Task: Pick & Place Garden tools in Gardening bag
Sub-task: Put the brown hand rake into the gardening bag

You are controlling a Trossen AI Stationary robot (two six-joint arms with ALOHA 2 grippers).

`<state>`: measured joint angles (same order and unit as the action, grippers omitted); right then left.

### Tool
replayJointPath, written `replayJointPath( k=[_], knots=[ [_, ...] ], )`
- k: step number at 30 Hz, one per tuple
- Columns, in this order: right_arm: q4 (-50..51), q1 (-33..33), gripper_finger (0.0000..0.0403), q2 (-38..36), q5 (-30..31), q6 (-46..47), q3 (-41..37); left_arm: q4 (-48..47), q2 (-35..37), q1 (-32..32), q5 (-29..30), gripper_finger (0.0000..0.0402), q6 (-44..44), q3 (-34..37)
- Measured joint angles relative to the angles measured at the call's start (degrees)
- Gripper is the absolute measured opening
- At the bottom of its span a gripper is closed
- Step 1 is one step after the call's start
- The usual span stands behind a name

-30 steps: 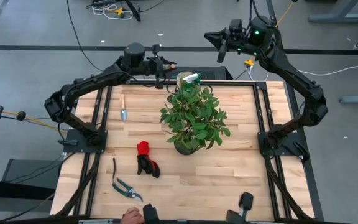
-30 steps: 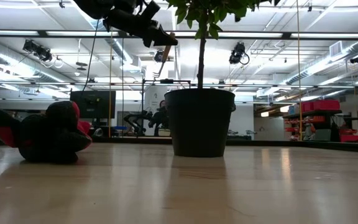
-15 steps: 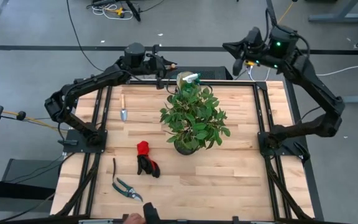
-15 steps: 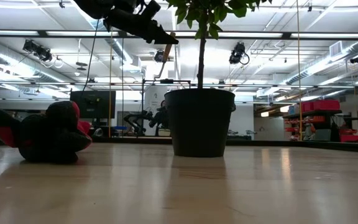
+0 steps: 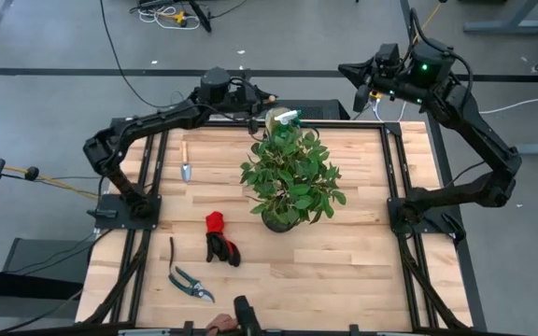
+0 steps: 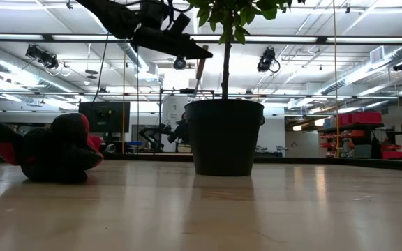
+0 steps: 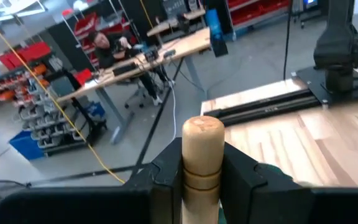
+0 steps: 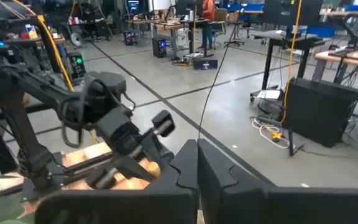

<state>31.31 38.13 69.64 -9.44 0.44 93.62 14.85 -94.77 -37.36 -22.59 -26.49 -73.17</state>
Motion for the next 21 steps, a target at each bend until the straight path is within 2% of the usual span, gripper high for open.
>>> replayJointPath(
  k=[11,21],
  knots=[
    [-0.3,0.0,0.0003,0.1,0.0,3.7,0.0,9.1,-4.6,0.5,-5.2,0.0081,3.4,0.0],
    [-0.5,0.0,0.0003,0.1,0.0,6.8,0.0,13.5,-8.4,3.7,-5.8,0.0085,4.9,0.1]
  ],
)
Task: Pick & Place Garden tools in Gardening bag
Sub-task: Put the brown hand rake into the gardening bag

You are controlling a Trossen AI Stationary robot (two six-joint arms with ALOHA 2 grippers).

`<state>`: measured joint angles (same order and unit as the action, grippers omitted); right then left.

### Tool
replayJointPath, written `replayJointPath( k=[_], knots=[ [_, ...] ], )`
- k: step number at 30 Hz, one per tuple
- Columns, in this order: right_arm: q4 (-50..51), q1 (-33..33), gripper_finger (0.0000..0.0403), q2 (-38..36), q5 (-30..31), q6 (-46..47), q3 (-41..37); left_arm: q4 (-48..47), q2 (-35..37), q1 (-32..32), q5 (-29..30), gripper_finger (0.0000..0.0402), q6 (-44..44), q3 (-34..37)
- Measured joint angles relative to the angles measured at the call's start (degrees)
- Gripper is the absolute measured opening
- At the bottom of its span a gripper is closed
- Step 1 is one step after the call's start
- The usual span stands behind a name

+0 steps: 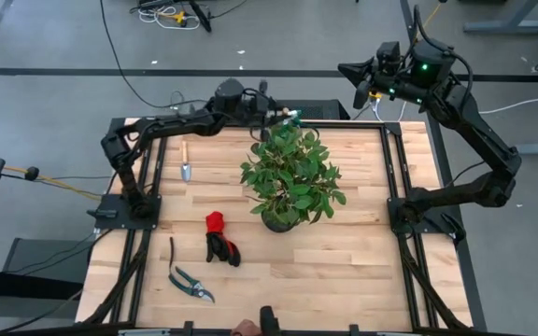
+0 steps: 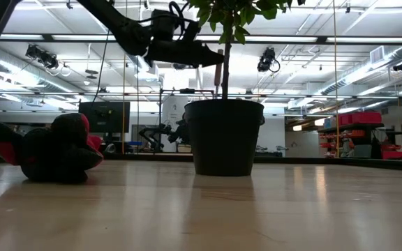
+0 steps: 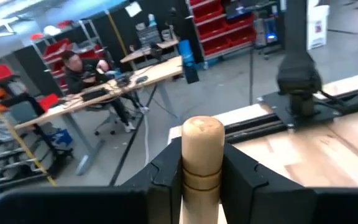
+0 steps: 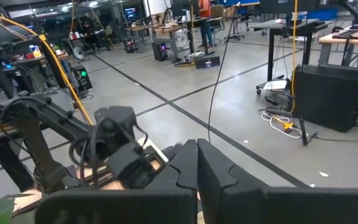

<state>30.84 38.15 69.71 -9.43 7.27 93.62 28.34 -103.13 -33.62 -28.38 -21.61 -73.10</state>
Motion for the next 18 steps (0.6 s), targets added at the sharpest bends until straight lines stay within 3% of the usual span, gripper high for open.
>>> replayJointPath(
  k=[18],
  knots=[
    [0.1,0.0,0.0003,0.0,-0.1,0.8,0.0,6.2,-7.0,5.4,1.8,0.0075,-1.2,0.0]
  ],
)
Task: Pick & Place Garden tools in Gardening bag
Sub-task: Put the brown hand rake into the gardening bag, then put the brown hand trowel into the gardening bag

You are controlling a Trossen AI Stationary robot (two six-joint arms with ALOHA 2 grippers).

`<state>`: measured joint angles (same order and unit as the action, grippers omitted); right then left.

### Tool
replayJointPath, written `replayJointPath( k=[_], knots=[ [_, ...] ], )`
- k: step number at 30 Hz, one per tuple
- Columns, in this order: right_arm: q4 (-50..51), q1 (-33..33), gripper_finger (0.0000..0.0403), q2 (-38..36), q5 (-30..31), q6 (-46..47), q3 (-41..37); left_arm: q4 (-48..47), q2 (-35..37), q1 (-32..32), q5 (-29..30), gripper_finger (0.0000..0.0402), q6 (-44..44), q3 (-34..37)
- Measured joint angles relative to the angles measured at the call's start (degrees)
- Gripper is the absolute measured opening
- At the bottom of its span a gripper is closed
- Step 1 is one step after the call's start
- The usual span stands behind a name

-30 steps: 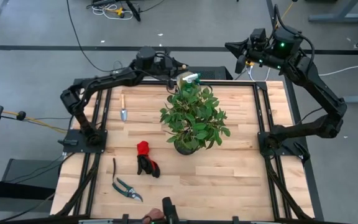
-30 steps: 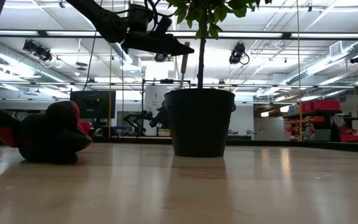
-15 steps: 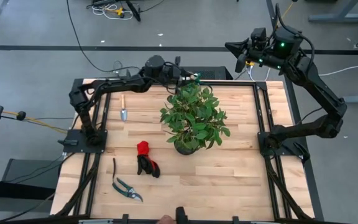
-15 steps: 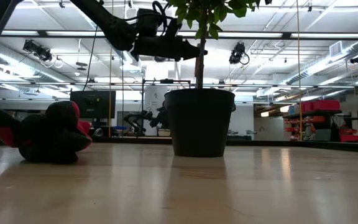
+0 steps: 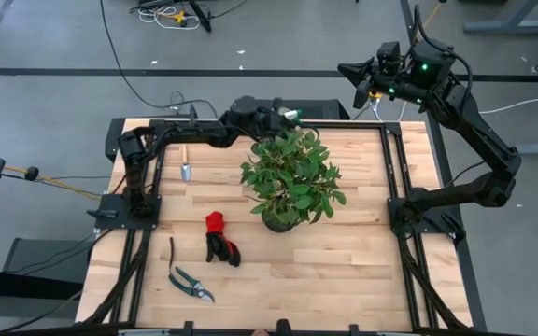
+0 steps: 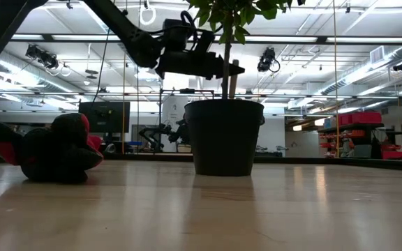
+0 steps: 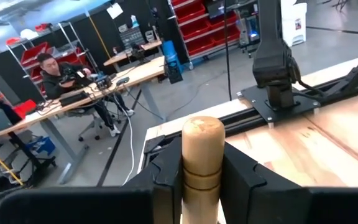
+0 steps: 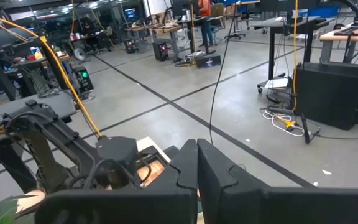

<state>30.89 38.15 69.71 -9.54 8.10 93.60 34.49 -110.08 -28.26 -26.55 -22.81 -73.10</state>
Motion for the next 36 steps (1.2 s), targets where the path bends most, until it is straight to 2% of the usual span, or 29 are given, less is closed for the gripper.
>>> replayJointPath(
  k=[6,15,24,33,36],
  knots=[
    [0.0,0.0,0.0003,0.0,-0.1,-0.2,0.0,-0.2,-0.4,0.9,1.4,0.0093,-0.3,0.0],
    [0.0,0.0,0.0003,0.0,-0.1,-0.2,0.0,-0.2,-0.4,0.9,1.4,0.0078,-0.4,0.0],
    [0.0,0.0,0.0003,0.0,-0.1,0.1,0.0,-0.6,-0.4,1.1,1.7,0.0139,-0.5,0.0],
    [0.0,0.0,0.0003,0.0,-0.1,0.3,0.0,-0.7,-0.3,1.8,3.7,0.0165,-0.5,0.0],
    [0.0,0.0,0.0003,0.0,-0.1,0.3,0.0,-0.8,0.2,1.9,5.6,0.0166,2.3,0.0]
  ],
)
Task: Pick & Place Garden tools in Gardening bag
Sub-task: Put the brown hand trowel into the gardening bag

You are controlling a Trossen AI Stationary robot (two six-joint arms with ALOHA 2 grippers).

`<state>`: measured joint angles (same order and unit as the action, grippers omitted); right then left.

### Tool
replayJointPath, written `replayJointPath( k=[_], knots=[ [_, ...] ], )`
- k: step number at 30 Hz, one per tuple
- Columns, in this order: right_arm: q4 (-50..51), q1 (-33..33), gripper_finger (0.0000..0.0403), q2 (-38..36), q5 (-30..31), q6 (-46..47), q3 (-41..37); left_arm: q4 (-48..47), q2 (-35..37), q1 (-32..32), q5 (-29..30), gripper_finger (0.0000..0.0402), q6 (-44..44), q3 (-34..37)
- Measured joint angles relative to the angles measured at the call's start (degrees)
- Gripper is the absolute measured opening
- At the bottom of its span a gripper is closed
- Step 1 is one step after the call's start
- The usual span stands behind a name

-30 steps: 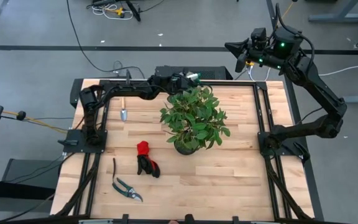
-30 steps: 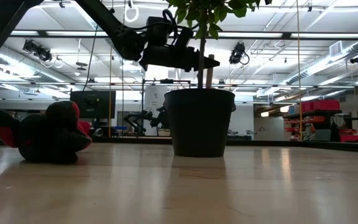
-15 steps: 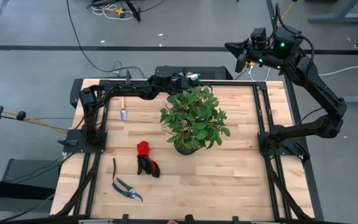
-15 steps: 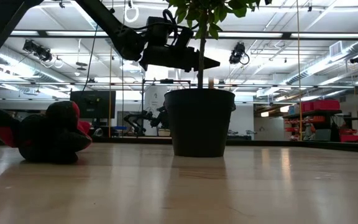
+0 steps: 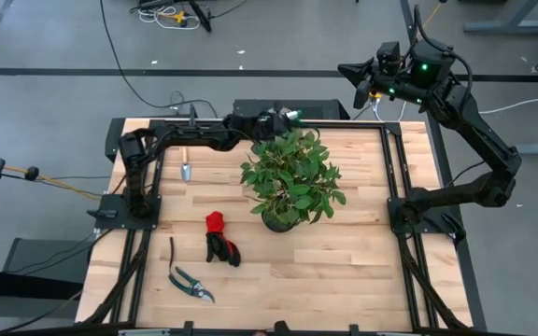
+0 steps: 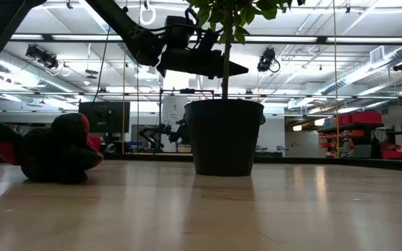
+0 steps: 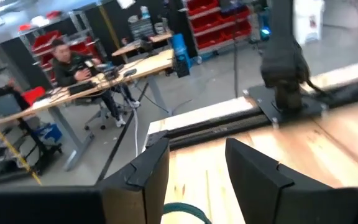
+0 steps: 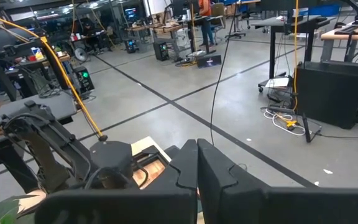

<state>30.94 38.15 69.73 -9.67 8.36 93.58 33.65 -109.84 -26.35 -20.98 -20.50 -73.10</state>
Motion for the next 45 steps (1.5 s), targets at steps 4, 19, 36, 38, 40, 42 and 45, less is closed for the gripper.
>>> replayJointPath(
  k=[4,19,36,38,40,42,45],
  knots=[
    [0.0,0.0,0.0004,0.0,0.0,0.0,0.0,-0.5,1.3,-0.6,0.9,0.0167,4.8,0.0],
    [1.0,0.0,0.0006,0.0,0.1,-4.4,0.0,-11.4,9.0,-2.0,2.8,0.0167,4.3,0.0],
    [0.8,0.0,0.0007,1.0,-0.3,-7.4,0.0,-26.9,20.5,-6.7,3.4,0.0167,4.9,0.0],
    [0.8,0.0,0.0007,1.1,-0.3,-7.4,0.0,-29.2,22.2,-7.0,3.4,0.0167,4.9,0.0],
    [0.8,0.0,0.0007,1.2,-0.3,-7.4,0.0,-31.3,23.6,-7.0,3.4,0.0167,4.9,0.0],
    [0.8,0.0,0.0007,1.2,-0.3,-7.8,0.0,-32.3,25.1,-7.0,3.4,0.0167,5.0,0.0],
    [0.8,0.0,0.0008,1.1,-0.4,-8.0,0.0,-32.3,27.3,-7.0,3.4,0.0167,6.4,0.0]
  ],
)
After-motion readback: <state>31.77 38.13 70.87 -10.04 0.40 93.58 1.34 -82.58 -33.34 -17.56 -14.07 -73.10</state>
